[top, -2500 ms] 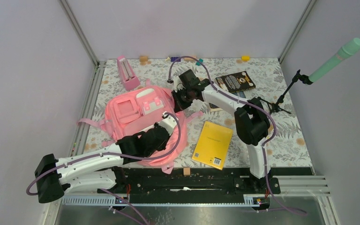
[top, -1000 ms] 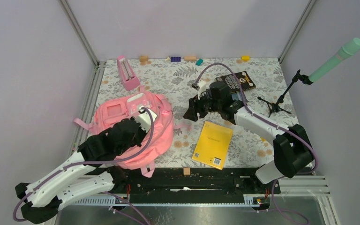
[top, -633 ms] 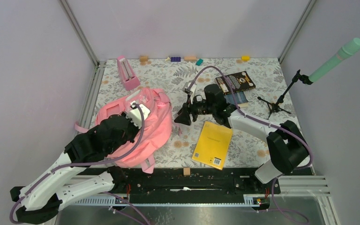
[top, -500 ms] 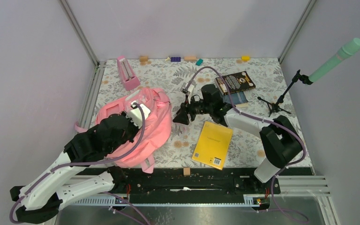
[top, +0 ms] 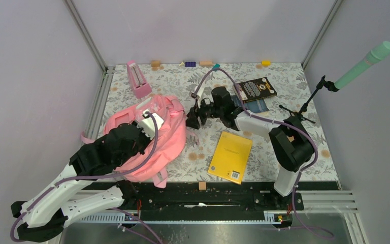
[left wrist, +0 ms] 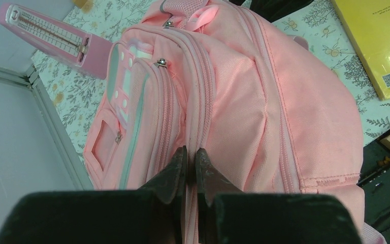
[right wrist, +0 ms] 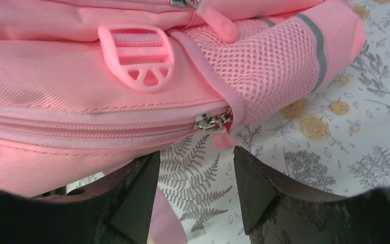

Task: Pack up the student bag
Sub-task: Unzip the student bag at the center of the board.

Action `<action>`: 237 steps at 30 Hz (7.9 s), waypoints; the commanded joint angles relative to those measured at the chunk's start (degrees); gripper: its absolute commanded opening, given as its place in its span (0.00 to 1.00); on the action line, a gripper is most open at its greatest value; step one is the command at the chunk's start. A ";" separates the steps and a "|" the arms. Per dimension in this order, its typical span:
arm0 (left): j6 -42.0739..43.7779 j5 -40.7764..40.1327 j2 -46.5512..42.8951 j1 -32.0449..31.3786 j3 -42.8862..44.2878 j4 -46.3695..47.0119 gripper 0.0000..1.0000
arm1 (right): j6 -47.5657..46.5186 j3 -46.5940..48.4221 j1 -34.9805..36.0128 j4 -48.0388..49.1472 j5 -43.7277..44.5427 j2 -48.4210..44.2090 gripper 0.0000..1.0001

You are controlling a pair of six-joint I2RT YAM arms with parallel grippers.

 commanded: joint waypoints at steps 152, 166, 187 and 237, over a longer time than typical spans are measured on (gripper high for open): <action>-27.60 22.83 30.36 10.84 -7.83 51.45 0.69 | 30.01 -16.28 21.11 -28.44 41.28 -30.58 0.00; -20.99 24.19 6.70 10.91 -16.74 24.17 0.99 | 26.24 -17.05 10.27 -28.37 35.27 -29.89 0.00; -13.69 17.53 22.30 4.97 -15.87 24.88 0.95 | 19.36 -10.00 -1.12 -32.64 29.08 -26.11 0.00; -15.38 22.78 22.26 7.15 -7.83 30.44 0.00 | 20.92 -10.14 15.46 -55.51 48.20 -22.51 0.00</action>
